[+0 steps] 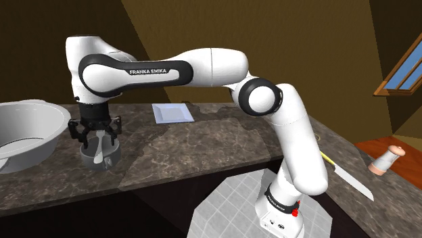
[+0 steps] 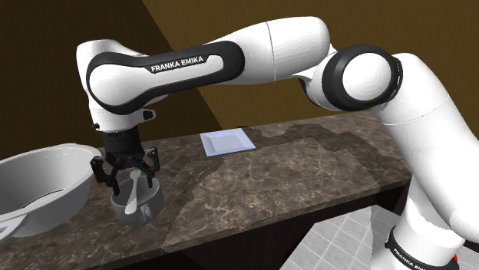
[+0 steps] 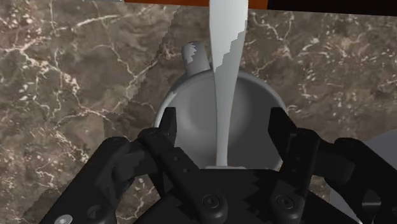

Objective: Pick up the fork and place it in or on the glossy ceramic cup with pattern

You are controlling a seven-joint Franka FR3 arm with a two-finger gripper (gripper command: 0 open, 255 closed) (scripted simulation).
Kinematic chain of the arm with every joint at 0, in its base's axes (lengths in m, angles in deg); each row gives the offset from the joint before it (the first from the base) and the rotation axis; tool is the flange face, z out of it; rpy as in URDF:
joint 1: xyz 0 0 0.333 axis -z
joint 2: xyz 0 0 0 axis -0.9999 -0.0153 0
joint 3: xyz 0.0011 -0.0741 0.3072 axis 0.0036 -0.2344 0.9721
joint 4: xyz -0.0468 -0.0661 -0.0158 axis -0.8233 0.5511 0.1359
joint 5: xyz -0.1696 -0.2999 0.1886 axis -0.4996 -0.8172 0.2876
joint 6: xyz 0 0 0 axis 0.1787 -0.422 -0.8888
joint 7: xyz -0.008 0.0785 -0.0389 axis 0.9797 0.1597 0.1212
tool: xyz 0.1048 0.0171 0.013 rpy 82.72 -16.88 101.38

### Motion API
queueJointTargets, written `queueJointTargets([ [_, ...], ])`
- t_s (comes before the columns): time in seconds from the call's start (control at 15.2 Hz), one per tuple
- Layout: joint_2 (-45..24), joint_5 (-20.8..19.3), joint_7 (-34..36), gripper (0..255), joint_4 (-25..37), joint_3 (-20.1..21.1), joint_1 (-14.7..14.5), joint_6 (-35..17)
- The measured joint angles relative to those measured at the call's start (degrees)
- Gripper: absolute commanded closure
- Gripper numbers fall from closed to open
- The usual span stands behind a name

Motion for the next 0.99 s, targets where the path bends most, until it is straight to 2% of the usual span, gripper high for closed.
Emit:
queueJointTargets([
  [0.26,-0.02,0.00,0.00,0,0.01,0.00,0.00,0.00],
  [0.66,-1.86,-0.33,-0.44,0,10.22,-0.24,-1.52,8.08],
  [0.99,-1.77,-0.29,-0.40,0,10.62,-0.22,-1.58,8.61],
])
